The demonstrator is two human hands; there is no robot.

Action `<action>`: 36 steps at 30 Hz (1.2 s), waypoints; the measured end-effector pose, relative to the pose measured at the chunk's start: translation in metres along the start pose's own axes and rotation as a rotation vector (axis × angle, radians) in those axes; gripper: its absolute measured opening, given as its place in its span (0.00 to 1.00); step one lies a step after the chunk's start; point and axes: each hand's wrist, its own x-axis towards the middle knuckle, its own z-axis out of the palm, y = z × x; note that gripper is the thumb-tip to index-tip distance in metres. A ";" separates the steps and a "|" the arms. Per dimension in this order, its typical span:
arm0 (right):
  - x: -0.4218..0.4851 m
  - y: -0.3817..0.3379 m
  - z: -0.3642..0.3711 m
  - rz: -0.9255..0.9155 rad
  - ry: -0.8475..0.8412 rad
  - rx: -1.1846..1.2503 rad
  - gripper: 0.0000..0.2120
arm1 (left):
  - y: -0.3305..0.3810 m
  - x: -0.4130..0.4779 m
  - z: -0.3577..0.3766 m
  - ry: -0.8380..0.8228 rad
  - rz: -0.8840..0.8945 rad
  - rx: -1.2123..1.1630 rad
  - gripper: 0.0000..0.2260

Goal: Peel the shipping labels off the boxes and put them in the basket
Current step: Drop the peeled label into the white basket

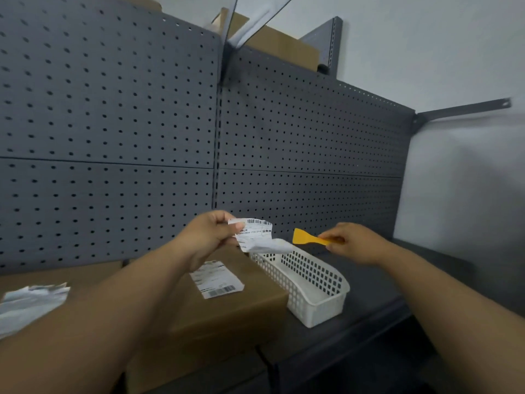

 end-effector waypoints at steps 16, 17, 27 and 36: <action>0.032 0.098 -0.003 -0.039 0.029 0.050 0.15 | -0.040 0.077 0.102 0.104 -0.031 0.266 0.04; 0.033 0.101 -0.002 -0.034 0.034 0.058 0.15 | -0.043 0.080 0.104 0.112 -0.038 0.288 0.04; 0.043 0.117 0.011 -0.027 0.031 0.083 0.15 | -0.078 0.106 0.117 0.065 -0.137 0.445 0.07; 0.045 0.119 0.011 -0.032 0.023 0.083 0.15 | -0.078 0.116 0.110 -0.092 -0.209 0.616 0.07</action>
